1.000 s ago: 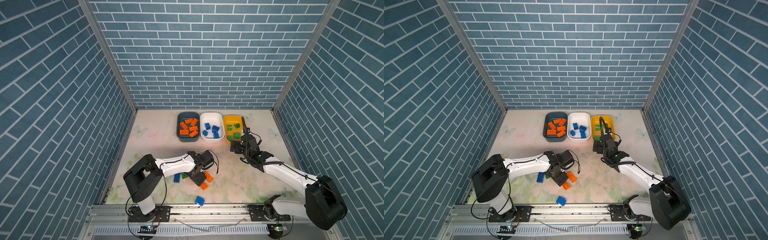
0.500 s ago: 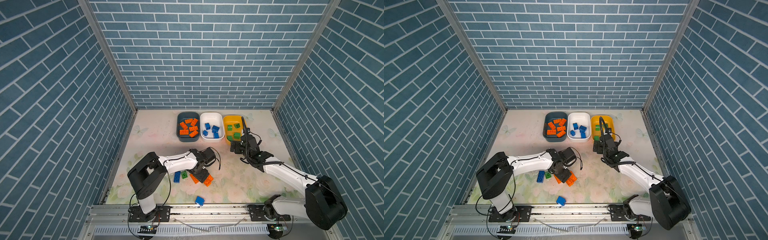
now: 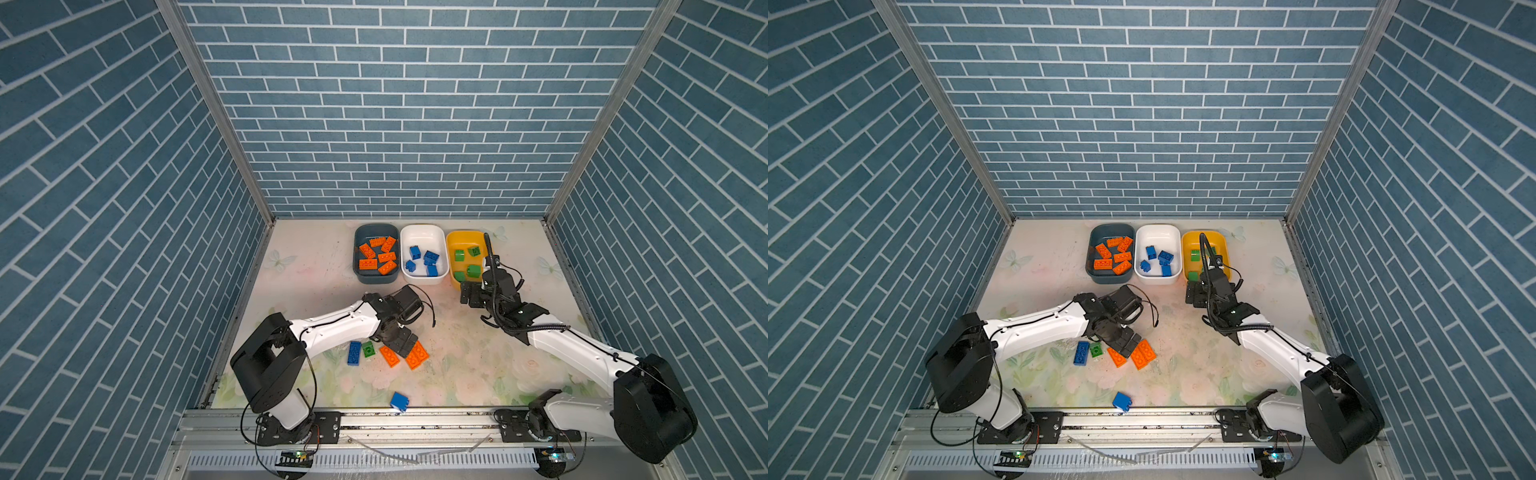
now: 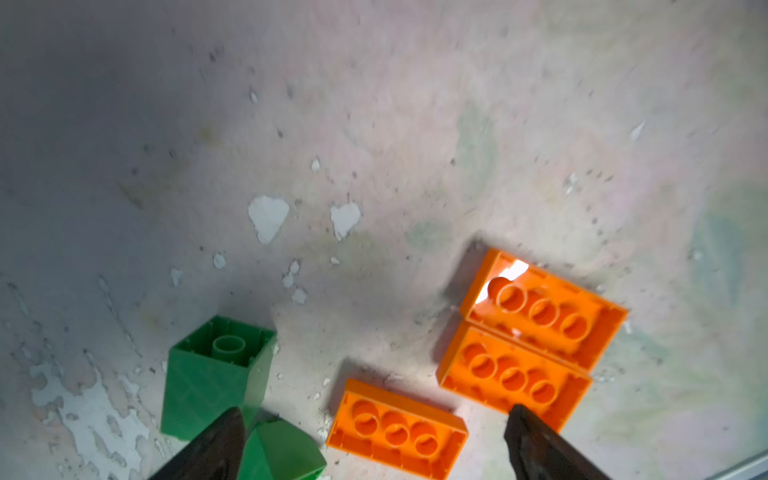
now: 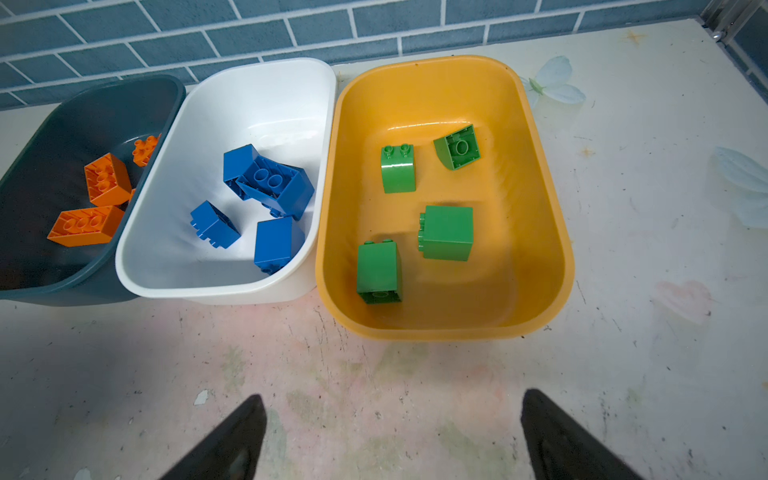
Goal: Sort the legos into containers by color
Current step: 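Lower the left gripper onto an orange brick and grasp it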
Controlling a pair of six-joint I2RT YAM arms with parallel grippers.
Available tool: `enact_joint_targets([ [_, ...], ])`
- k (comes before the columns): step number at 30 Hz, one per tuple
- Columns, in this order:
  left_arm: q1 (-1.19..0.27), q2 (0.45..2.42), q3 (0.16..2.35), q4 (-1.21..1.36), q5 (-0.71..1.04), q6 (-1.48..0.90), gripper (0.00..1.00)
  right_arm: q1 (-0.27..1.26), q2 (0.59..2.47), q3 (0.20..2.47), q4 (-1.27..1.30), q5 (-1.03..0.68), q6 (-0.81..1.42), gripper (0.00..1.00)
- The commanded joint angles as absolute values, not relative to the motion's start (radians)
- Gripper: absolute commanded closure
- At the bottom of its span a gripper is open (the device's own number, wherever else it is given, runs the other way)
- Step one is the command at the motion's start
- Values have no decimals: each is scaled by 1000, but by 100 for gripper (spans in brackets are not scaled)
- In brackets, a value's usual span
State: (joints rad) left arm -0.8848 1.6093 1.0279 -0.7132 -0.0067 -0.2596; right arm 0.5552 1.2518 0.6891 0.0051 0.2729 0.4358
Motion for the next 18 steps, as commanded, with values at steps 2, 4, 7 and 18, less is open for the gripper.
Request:
enact_joint_targets([
  [2, -885, 1642, 1012, -806, 26, -218, 3, 554, 1264, 708, 18, 262, 399, 5],
  [4, -885, 1649, 1018, -795, 49, -210, 4, 554, 1274, 716, 15, 258, 400, 5],
  [7, -885, 1671, 1030, -794, 37, -193, 5, 554, 1287, 724, 12, 253, 400, 5],
  [18, -886, 1743, 1049, -778, 130, -125, 6, 553, 1293, 720, -14, 271, 402, 5],
])
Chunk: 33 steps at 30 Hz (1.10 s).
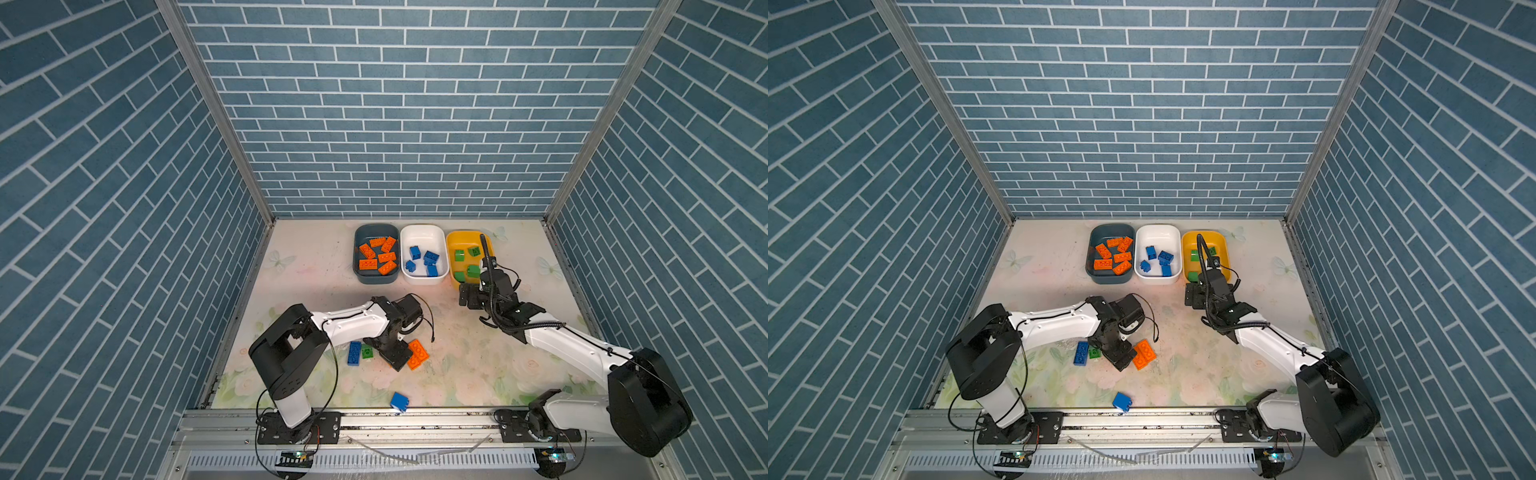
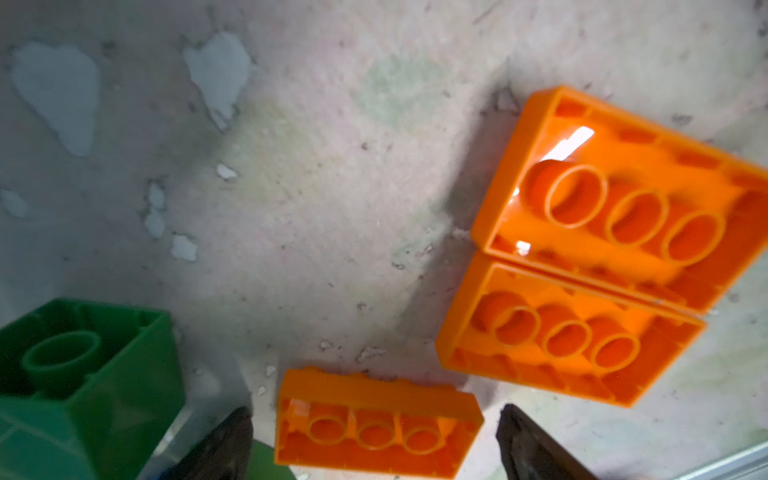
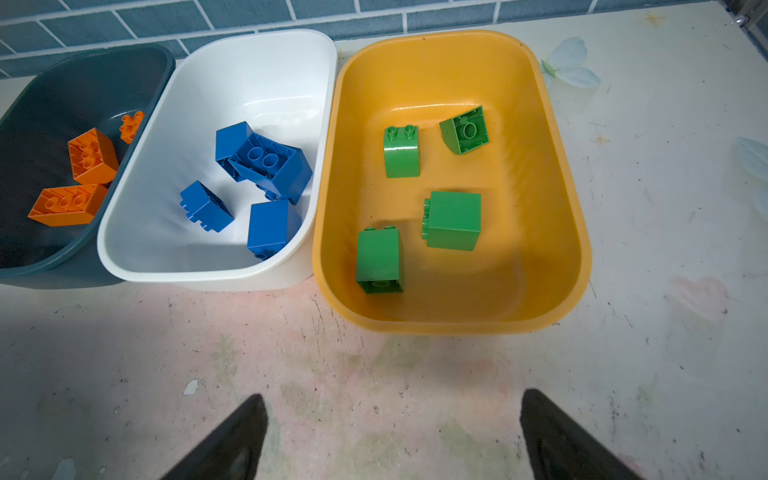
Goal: Sort the legos into containers by color
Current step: 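Lower the left gripper onto an orange brick and grasp it, then carry the orange brick into the teal tub with the left gripper and release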
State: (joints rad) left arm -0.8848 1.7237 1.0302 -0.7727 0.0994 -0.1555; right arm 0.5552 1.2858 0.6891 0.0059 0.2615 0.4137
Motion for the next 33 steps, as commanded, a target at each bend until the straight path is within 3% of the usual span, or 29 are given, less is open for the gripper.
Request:
enact_joint_targets([
  [1, -887, 1752, 1052, -776, 135, -122, 7, 554, 1295, 722, -15, 271, 402, 5],
  [10, -894, 1772, 1045, -764, 117, -128, 28, 553, 1308, 733, -29, 273, 399, 5],
  [21, -851, 1579, 1157, -716, 52, -151, 31, 555, 1316, 731, 1, 205, 356, 5],
  [33, -547, 1675, 1377, -556, -7, -281, 33, 573, 1325, 727, 42, 53, 280, 6],
])
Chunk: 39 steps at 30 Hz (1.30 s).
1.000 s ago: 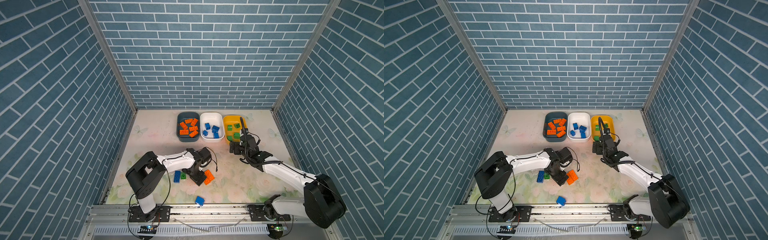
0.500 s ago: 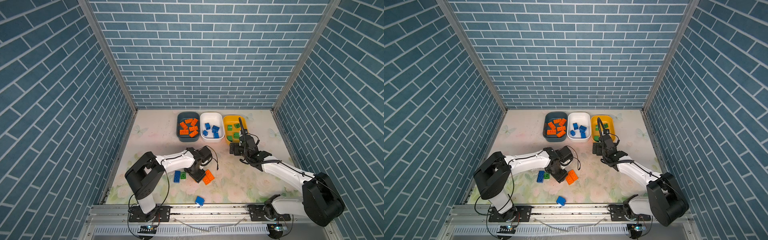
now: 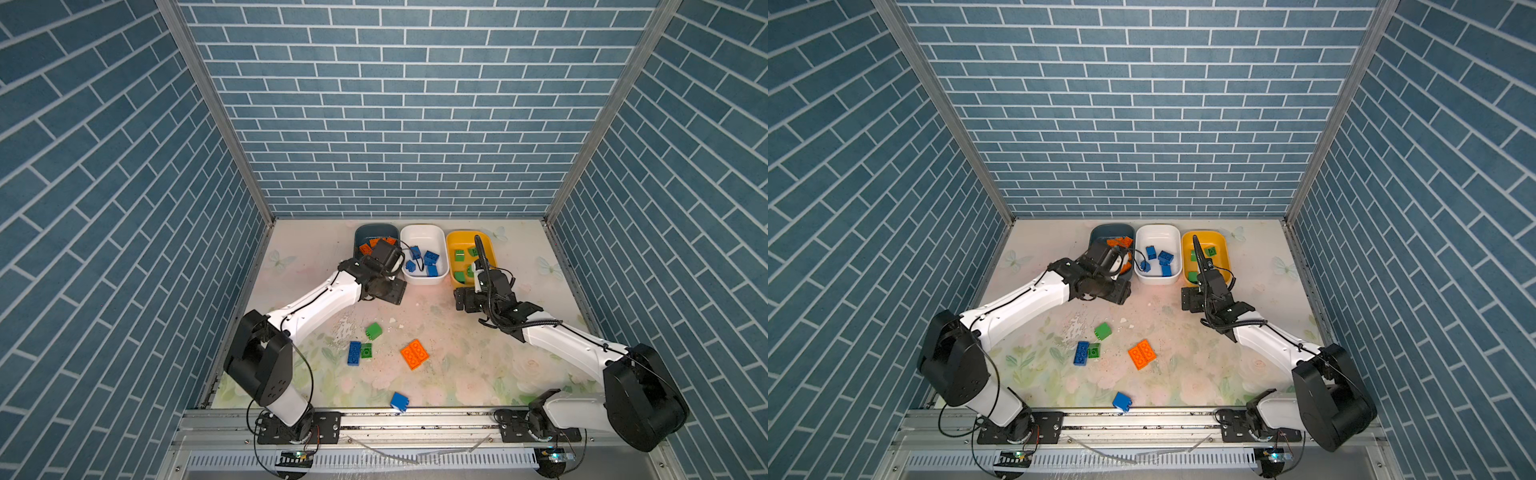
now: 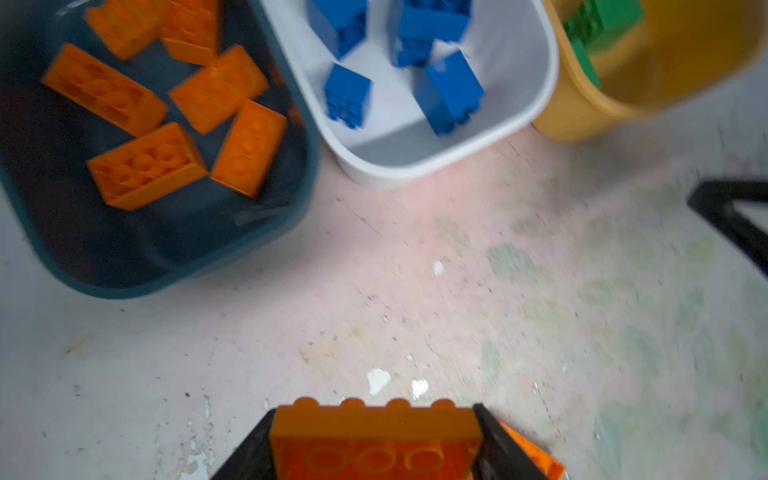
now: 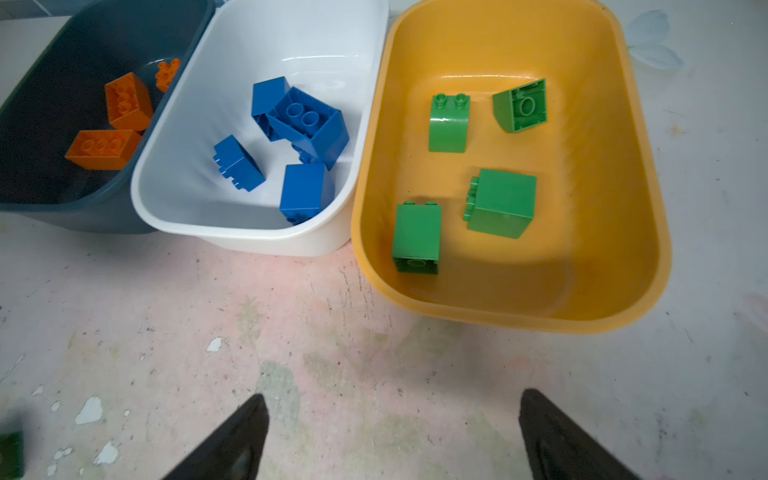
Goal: Sort the legos into containers by color
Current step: 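Carry the orange brick into the teal tub with the left gripper and release, then reach the right gripper to the loose bricks and grasp a blue brick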
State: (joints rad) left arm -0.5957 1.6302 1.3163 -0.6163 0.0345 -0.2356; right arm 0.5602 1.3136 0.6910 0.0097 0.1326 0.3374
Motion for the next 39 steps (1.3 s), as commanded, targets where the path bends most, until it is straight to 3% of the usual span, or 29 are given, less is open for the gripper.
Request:
enact_joint_targets([
  [1, -530, 1703, 1418, -555, -29, -286, 33, 583, 1328, 727, 46, 27, 261, 6],
  [8, -454, 1945, 1693, -627, -123, -381, 32, 665, 1332, 703, 52, -224, 108, 11],
  [16, -426, 2064, 1909, -775, -105, -463, 4, 883, 1345, 712, -137, -391, -190, 13],
  [27, -424, 1596, 1385, -643, -97, -548, 1, 1256, 1410, 808, -273, -101, -128, 14],
  [39, -383, 1208, 1002, -669, -188, -627, 1, 1422, 1618, 1002, -505, -10, -129, 19],
])
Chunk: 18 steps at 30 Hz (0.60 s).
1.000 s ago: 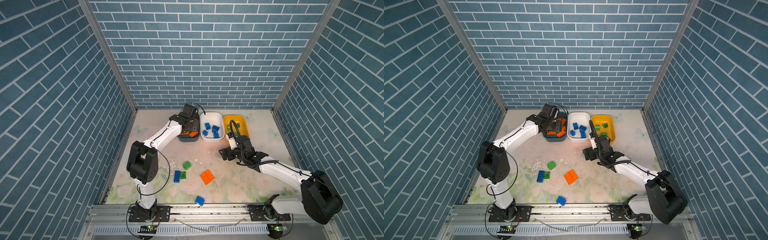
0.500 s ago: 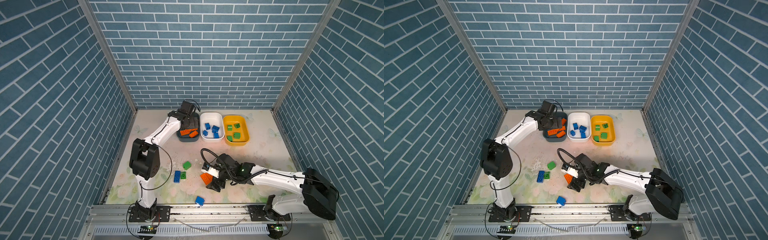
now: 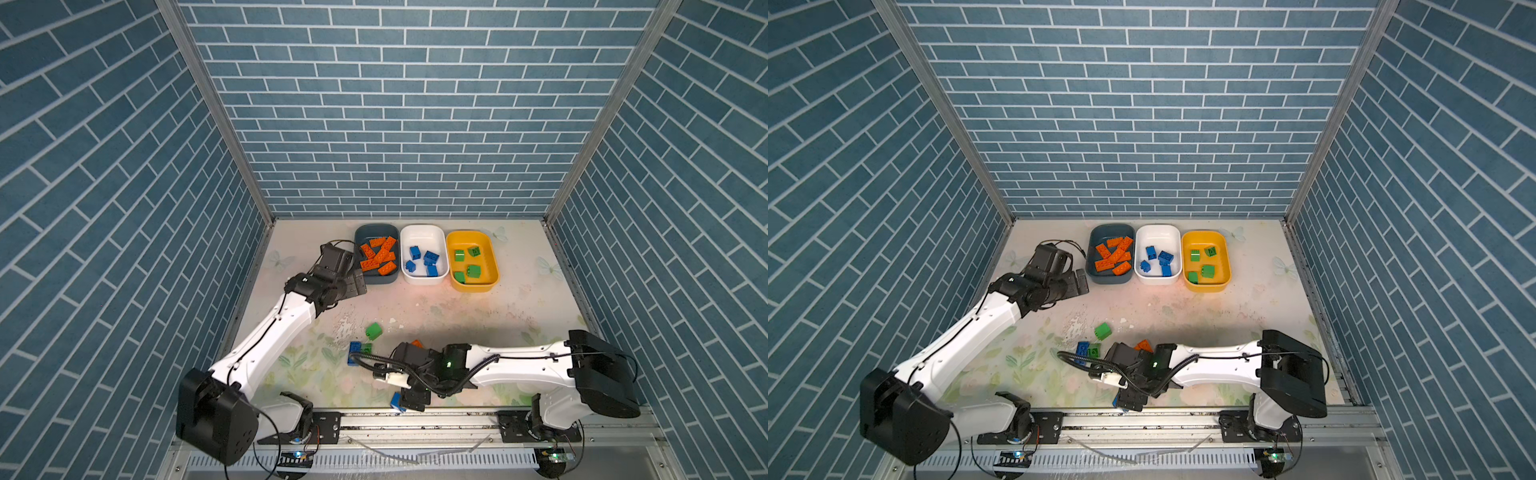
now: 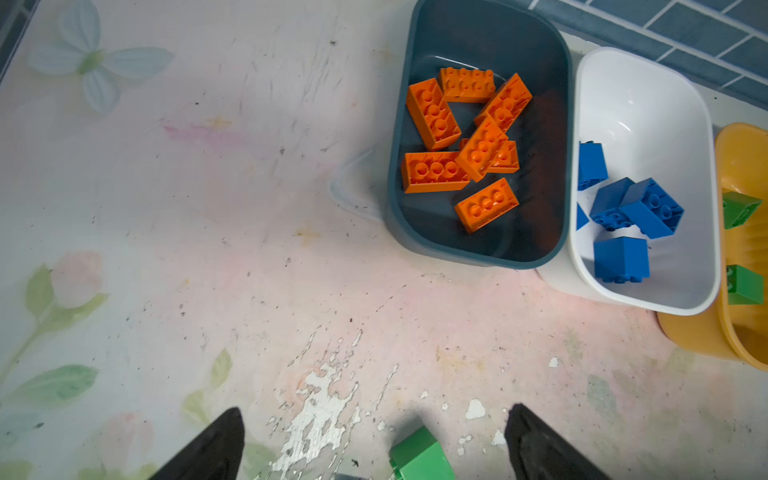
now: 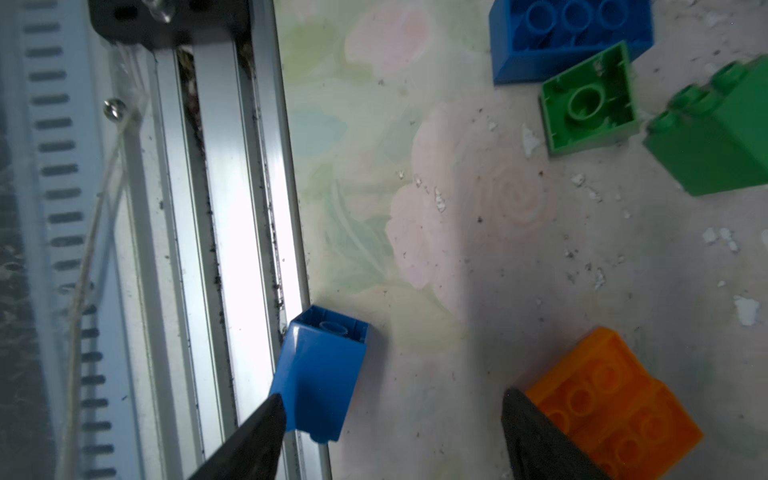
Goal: Sort the legos into containers by color
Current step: 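Reach the right gripper to the loose bricks and grasp a blue brick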
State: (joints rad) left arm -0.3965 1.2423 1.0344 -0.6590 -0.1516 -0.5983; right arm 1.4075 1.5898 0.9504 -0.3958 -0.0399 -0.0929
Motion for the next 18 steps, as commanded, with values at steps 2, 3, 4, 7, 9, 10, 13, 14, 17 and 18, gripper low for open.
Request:
enact_joint_targets([
  [2, -375, 1183, 979, -675, -195, -630, 1, 1424, 1643, 1028, -523, -32, -140, 20],
  [3, -372, 1173, 968, -680, -199, -630, 1, 1425, 1656, 1039, -524, -48, -139, 20],
  [4, -367, 1167, 959, -685, -200, -630, 1, 1428, 1671, 1053, -529, -68, -138, 21],
  [7, -357, 1151, 931, -695, -202, -632, 1, 1433, 1698, 1078, -538, -108, -141, 22],
  [9, -354, 1145, 914, -692, -202, -637, 1, 1431, 1703, 1082, -546, -114, -151, 23],
  [10, -353, 1142, 907, -688, -199, -638, 1, 1433, 1705, 1083, -548, -106, -152, 24],
  [13, -351, 1139, 895, -682, -194, -641, 1, 1432, 1728, 1093, -565, -60, -143, 26],
  [14, -351, 1140, 894, -683, -193, -640, 1, 1433, 1740, 1101, -578, -45, -144, 27],
  [17, -350, 1145, 893, -685, -196, -637, 1, 1433, 1781, 1129, -618, -2, -148, 31],
  [18, -350, 1142, 891, -685, -197, -637, 1, 1432, 1787, 1132, -618, 10, -149, 33],
])
